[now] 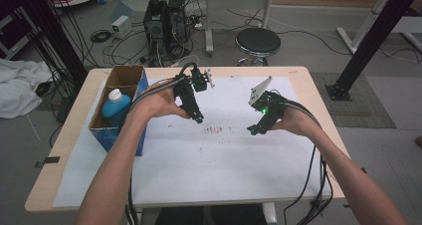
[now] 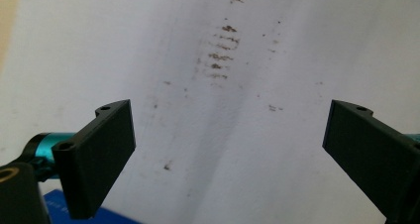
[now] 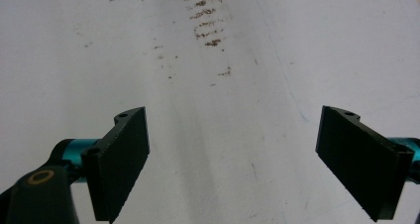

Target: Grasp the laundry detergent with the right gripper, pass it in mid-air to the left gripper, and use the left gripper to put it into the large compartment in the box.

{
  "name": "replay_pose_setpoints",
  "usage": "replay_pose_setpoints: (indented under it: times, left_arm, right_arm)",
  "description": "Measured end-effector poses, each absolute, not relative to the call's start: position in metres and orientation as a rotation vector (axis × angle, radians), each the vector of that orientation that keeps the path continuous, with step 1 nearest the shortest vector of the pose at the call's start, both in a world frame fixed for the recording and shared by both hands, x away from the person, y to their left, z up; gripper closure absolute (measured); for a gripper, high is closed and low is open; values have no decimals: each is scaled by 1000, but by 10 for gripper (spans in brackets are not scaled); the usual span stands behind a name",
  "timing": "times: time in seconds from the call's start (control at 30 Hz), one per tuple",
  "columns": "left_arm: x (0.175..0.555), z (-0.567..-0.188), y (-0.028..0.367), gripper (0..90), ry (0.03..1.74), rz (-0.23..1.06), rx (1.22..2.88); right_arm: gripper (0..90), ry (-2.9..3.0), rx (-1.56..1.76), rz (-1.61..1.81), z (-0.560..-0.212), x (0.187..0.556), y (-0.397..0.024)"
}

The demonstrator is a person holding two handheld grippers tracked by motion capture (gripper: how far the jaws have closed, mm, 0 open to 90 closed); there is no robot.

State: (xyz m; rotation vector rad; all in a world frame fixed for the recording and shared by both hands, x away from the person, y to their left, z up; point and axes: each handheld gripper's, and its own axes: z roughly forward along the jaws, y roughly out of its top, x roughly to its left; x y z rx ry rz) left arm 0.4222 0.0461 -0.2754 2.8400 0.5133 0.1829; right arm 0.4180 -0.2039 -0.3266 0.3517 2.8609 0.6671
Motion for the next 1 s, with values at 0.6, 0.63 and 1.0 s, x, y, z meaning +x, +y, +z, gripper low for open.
replay_pose_setpoints:
  times: [0.6,0.63,1.0]
  left_arm:
    - [423,-308,38,61,500,145,2881]
    - [422,-307,39,61,504,151,2875]
    - [419,-304,42,61,512,170,2850]
  right_arm:
    - [125,2840,351,678,-325,418,-208]
    - [124,2840,353,678,-324,418,-208]
    - [125,2848,360,675,-325,417,-205]
